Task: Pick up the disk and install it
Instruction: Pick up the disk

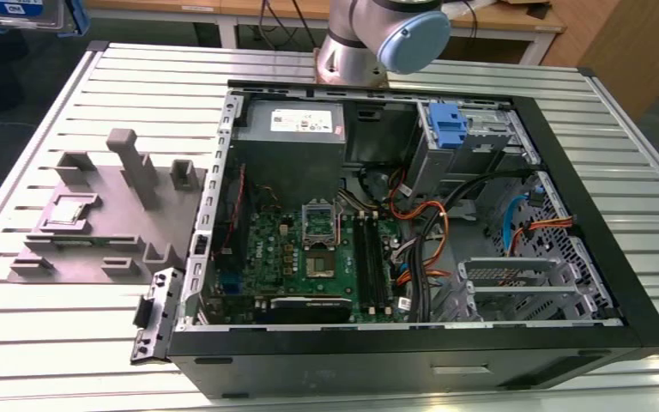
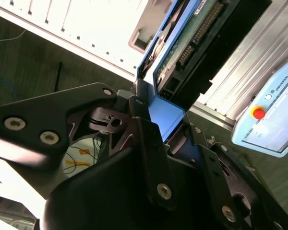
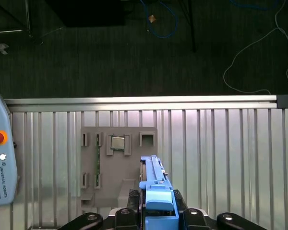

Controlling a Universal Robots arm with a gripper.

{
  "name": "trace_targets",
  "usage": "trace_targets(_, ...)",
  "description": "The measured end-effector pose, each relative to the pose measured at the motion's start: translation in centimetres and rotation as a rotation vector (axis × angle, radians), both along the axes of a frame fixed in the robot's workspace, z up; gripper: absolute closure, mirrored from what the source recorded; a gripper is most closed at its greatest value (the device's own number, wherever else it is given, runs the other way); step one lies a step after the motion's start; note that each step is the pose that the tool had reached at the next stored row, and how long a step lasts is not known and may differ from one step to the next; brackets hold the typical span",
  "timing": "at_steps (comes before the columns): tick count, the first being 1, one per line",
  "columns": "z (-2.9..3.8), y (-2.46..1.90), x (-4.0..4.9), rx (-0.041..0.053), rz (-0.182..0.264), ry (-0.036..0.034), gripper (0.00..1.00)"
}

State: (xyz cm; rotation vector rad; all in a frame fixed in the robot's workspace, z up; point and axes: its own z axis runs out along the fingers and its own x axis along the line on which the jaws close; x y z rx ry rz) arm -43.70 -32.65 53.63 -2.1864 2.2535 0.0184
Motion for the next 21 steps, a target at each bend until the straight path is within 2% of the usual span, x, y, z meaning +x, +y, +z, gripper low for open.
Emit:
trace_targets(4, -0.38, -1.32, 0.06, 0.0008, 0.000, 0.0000, 0.63)
trace_targets(6, -0.74, -1.73, 0.13, 0.0018, 0.000, -0.0001, 0.63)
trace_targets(8, -1.06, -1.85, 0.46, 0.0033, -0.001, 0.0000, 0.63)
trace_targets(12, -1.46, -1.85, 1.96, 0.0036, -0.001, -0.0006, 0.63)
trace_targets(17, -1.84, -2.11, 2.76, 0.0035, -0.002, -0.0009, 0.63)
trace_targets(21, -1.98, -2.19, 3.88, 0.0036, -0.002, -0.0012, 0.63)
